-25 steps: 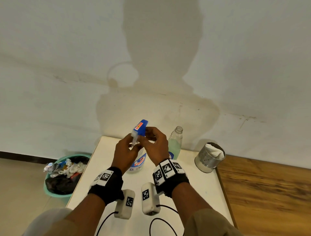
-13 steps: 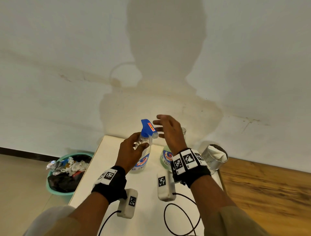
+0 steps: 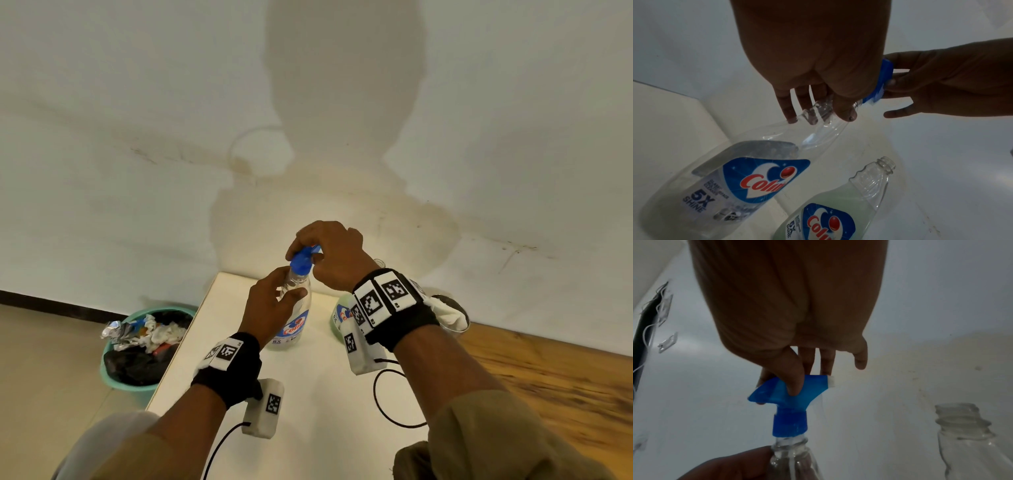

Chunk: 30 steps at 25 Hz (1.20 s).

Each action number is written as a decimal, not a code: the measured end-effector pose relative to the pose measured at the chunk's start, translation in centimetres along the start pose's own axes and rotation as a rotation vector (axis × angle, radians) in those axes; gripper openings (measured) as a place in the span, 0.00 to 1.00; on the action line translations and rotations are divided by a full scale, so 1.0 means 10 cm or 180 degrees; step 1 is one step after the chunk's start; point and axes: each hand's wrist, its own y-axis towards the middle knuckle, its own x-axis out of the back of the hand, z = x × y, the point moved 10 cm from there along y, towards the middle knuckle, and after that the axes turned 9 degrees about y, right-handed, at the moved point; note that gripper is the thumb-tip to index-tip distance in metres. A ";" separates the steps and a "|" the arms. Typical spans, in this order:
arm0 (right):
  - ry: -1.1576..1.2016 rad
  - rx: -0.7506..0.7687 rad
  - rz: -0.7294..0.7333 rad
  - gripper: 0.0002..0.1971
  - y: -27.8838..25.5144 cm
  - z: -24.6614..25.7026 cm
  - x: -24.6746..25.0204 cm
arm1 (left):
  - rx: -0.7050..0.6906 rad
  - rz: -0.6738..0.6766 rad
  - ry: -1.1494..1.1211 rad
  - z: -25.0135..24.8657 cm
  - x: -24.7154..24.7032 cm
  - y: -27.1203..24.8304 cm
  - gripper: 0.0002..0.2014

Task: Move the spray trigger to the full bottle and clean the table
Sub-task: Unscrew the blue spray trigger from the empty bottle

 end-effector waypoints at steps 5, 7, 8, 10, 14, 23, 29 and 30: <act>0.0201 0.0004 -0.1311 0.14 -0.17 -0.01 0.40 | -0.0019 0.0001 -0.0028 -0.04 0.01 -0.02 0.18; 0.0209 -0.0328 -0.1275 0.23 -0.16 -0.11 0.36 | -0.0016 0.0012 -0.0009 -0.04 0.01 -0.02 0.18; 0.0174 -0.0418 -0.1069 0.25 -0.14 -0.14 0.27 | -0.0016 0.0008 -0.0004 -0.03 0.00 -0.01 0.18; 0.0194 -0.0350 -0.0824 0.17 -0.09 -0.15 0.13 | -0.0016 -0.0005 0.0027 -0.04 0.01 0.00 0.18; 0.0397 -0.0125 -0.0636 0.16 -0.03 -0.14 0.05 | 0.0051 -0.0027 0.0126 0.01 0.00 0.02 0.22; 0.0470 0.0075 -0.0715 0.15 -0.09 -0.13 0.19 | 0.0078 0.0228 -0.0095 0.01 -0.09 0.00 0.19; 0.1149 0.0273 -0.0599 0.19 0.01 -0.03 0.14 | 0.0074 0.0173 -0.0049 0.03 -0.05 0.00 0.21; 0.1203 0.0329 -0.0519 0.17 0.01 0.01 0.11 | 0.0055 0.0155 -0.0045 0.03 -0.05 0.00 0.20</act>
